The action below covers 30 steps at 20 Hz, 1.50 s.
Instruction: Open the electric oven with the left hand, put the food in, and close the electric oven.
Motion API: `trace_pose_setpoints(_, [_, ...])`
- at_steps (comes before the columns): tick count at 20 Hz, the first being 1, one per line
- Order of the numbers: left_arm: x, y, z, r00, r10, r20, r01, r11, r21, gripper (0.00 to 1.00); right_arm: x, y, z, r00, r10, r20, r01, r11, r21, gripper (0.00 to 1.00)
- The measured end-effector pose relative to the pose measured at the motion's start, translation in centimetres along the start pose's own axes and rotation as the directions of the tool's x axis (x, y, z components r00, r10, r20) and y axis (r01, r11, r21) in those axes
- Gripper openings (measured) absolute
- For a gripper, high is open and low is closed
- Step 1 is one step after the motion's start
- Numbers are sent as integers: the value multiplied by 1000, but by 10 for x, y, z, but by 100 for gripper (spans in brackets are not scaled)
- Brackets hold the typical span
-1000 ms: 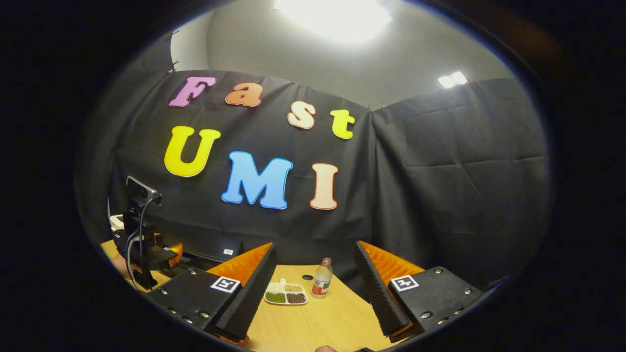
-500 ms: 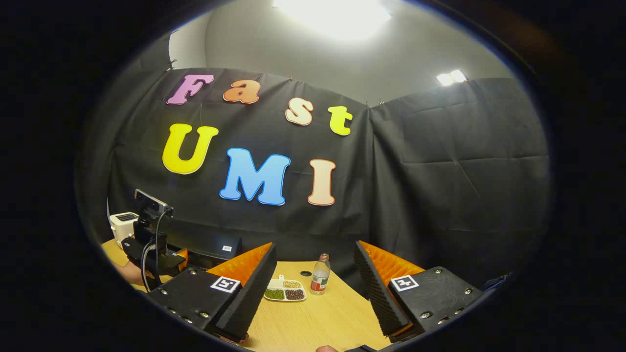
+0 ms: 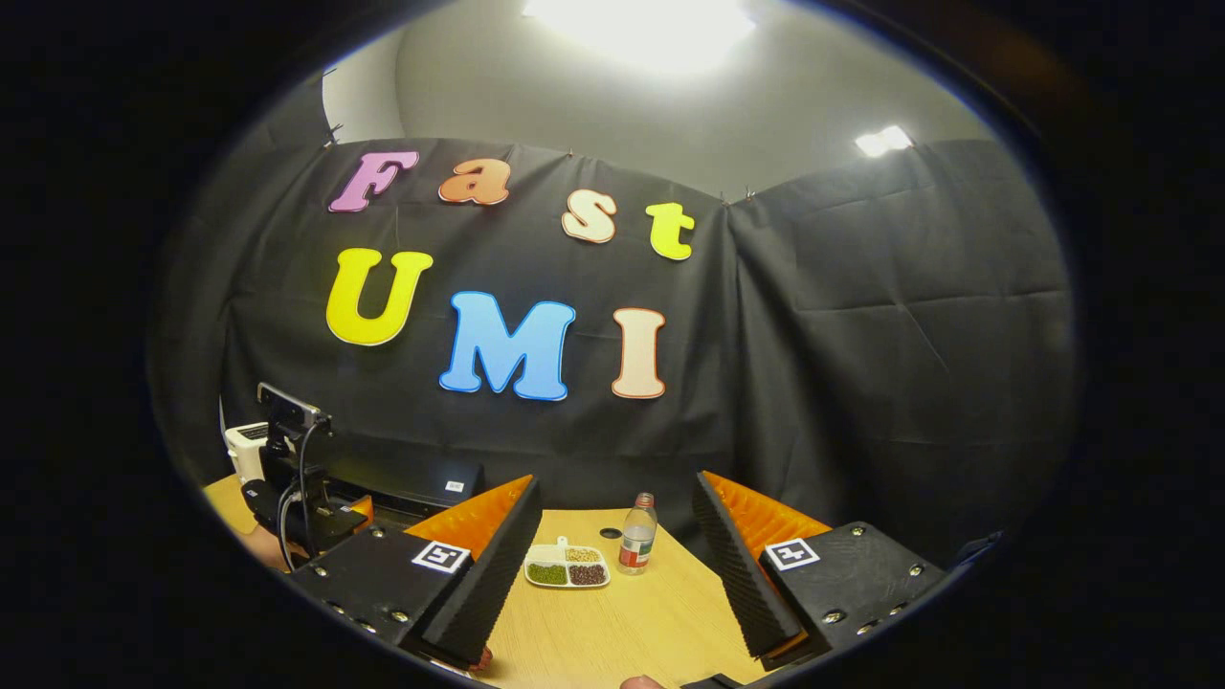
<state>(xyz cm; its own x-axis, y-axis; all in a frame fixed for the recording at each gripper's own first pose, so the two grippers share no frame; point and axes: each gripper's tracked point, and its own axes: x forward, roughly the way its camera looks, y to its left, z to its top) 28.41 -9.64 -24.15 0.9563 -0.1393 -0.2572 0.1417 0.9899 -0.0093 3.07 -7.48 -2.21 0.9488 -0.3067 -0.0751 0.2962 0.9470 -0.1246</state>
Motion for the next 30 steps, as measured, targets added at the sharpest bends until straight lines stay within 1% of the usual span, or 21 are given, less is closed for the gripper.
trace_pose_setpoints(1, [-4, 0, -2, 1000, 2, -2, -2, 1000, 3, 91, 0, 0, 0, 1000, 4, -2, -4, 1000, 6, 96])
trace_pose_setpoints(4, [-15, -2, -9, 1000, 5, -15, -5, 1000, 9, 100, -3, -1, -2, 1000, 16, -5, -16, 1000, 18, 96])
trace_pose_setpoints(12, [-44, -7, -38, 997, 17, -72, -15, 1000, 22, 100, -10, -6, -7, 999, 41, -12, -41, 999, 28, 96])
trace_pose_setpoints(13, [-47, -7, -43, 996, 18, -83, -16, 1000, 26, 91, -11, -7, -7, 999, 44, -12, -44, 999, 26, 96])
trace_pose_setpoints(14, [-51, -8, -46, 996, 20, -89, -17, 999, 28, 100, -12, -8, -8, 999, 47, -14, -46, 999, 24, 96])
trace_pose_setpoints(15, [-53, -9, -51, 995, 22, -96, -18, 999, 33, 91, -13, -9, -9, 999, 50, -18, -49, 999, 22, 96])
trace_pose_setpoints(16, [-56, -9, -55, 994, 24, -104, -20, 999, 36, 100, -15, -10, -11, 998, 52, -22, -51, 998, 21, 96])
trace_pose_setpoints(17, [-59, -9, -60, 993, 26, -111, -22, 999, 38, 100, -16, -11, -12, 998, 54, -26, -53, 998, 22, 96])
trace_pose_setpoints(18, [-61, -10, -65, 992, 29, -119, -24, 999, 40, 90, -17, -12, -13, 998, 56, -30, -55, 998, 24, 96])
trace_pose_setpoints(20, [-65, -11, -73, 991, 34, -131, -28, 999, 45, 95, -19, -12, -16, 997, 62, -39, -61, 998, 24, 96])
trace_pose_setpoints(21, [-67, -12, -77, 990, 35, -139, -29, 998, 49, 95, -20, -12, -17, 997, 62, -42, -61, 998, 19, 96])
trace_pose_setpoints(22, [-70, -12, -82, 988, 34, -147, -27, 998, 49, 100, -21, -14, -17, 997, 61, -40, -60, 998, 14, 96])
trace_pose_setpoints(23, [-72, -13, -86, 987, 34, -158, -27, 999, 46, 95, -22, -14, -16, 997, 62, -40, -62, 998, 10, 96])
trace_pose_setpoints(24, [-74, -12, -91, 985, 33, -168, -26, 999, 42, 100, -24, -16, -17, 997, 63, -41, -63, 998, 6, 96])
trace_pose_setpoints(25, [-75, -12, -96, 983, 33, -181, -26, 999, 37, 95, -26, -17, -16, 997, 64, -41, -64, 998, 3, 96])
trace_pose_setpoints(26, [-78, -13, -100, 981, 32, -191, -26, 999, 31, 95, -27, -18, -18, 997, 64, -44, -64, 998, 1, 96])
trace_pose_setpoints(27, [-78, -14, -105, 979, 31, -203, -26, 999, 27, 100, -28, -18, -19, 997, 65, -47, -66, 998, 1, 96])
trace_pose_setpoints(30, [-83, -15, -121, 972, 25, -232, -20, 1000, 24, 100, -33, -18, -21, 996, 73, -57, -73, 997, 0, 96])
